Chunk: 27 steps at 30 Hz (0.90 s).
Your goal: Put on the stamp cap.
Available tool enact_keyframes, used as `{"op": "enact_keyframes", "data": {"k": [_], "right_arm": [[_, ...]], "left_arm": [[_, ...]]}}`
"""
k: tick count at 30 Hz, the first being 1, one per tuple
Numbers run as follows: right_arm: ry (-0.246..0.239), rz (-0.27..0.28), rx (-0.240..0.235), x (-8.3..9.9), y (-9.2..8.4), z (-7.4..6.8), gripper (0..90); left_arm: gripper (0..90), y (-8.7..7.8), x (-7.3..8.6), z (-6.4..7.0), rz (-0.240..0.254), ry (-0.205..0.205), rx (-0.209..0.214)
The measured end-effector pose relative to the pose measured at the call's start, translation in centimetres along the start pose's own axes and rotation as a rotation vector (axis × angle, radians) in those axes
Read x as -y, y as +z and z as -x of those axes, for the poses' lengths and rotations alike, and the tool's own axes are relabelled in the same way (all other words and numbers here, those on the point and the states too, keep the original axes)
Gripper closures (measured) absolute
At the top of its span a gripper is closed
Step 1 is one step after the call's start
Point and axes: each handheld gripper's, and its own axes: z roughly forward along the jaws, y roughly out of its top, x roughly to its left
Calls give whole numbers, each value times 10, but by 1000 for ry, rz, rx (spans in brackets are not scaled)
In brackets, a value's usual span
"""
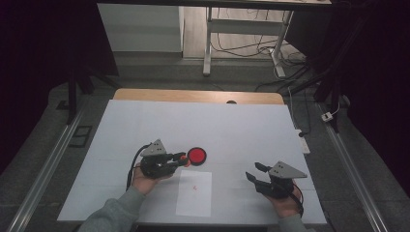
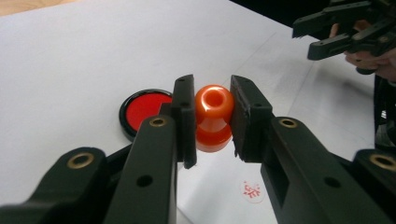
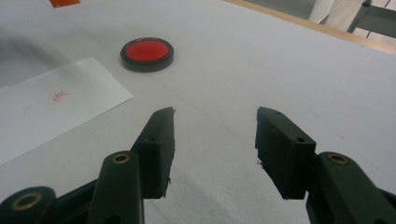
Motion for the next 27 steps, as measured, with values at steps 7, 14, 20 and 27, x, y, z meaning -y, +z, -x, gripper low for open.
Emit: {"op": "enact_keyframes", "data": {"k": [7,14,20,27], "right_arm": [[15,2,19,4,-6,6,467],[25,0,30,6,-10,10,468],[27,-1,33,7,-10,12,467],[27,-4,34,7,-9,12,467]], "left_arm": [[724,-2,1,-5,-3,-4,-18],[724,-4,1,-10,0,-10,-35],[725,-5,1,-15,3,-16,-57],[724,0,0,-24,-10,-19,-102]]}}
